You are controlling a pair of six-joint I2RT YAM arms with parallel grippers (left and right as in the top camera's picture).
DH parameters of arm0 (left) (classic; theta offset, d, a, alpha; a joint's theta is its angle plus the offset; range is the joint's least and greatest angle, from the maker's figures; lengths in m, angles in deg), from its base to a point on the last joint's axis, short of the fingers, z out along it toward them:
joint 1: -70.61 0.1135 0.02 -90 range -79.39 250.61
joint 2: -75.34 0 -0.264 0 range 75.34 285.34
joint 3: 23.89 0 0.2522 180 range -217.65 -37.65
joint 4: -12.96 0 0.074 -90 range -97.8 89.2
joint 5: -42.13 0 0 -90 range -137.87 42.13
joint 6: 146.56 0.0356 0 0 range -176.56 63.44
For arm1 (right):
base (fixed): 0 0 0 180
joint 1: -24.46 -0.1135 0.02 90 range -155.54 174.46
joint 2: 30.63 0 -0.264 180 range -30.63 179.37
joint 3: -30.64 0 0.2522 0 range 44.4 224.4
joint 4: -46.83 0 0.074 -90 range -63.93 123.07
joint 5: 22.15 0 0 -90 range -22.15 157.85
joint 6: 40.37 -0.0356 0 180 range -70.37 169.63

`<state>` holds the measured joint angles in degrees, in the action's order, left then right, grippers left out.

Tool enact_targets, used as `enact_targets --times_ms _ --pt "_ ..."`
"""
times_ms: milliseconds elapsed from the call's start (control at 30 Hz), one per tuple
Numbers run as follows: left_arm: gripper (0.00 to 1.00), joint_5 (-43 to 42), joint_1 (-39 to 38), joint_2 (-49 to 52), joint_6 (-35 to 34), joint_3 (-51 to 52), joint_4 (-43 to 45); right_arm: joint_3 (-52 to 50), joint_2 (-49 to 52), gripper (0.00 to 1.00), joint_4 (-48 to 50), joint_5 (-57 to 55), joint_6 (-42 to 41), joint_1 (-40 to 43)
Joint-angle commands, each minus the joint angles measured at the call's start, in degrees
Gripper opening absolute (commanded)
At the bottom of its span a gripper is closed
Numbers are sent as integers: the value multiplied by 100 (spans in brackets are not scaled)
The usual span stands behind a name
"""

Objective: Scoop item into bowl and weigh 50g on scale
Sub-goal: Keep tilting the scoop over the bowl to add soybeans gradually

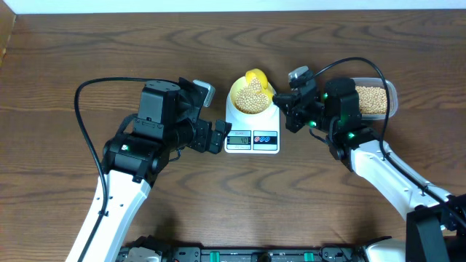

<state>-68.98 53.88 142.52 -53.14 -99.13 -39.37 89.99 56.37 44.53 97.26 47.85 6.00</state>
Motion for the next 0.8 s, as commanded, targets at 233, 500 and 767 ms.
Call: enact_targets --times_ms 233,500,767 --pt "99 -50 -11 17 57 13 7 4 39 1 -26 -293 706 -83" --pt "99 -50 -11 17 57 11 7 4 39 1 -31 -295 752 -107" --pt "99 -50 -11 17 57 11 7 7 33 1 96 -72 -105 -105"
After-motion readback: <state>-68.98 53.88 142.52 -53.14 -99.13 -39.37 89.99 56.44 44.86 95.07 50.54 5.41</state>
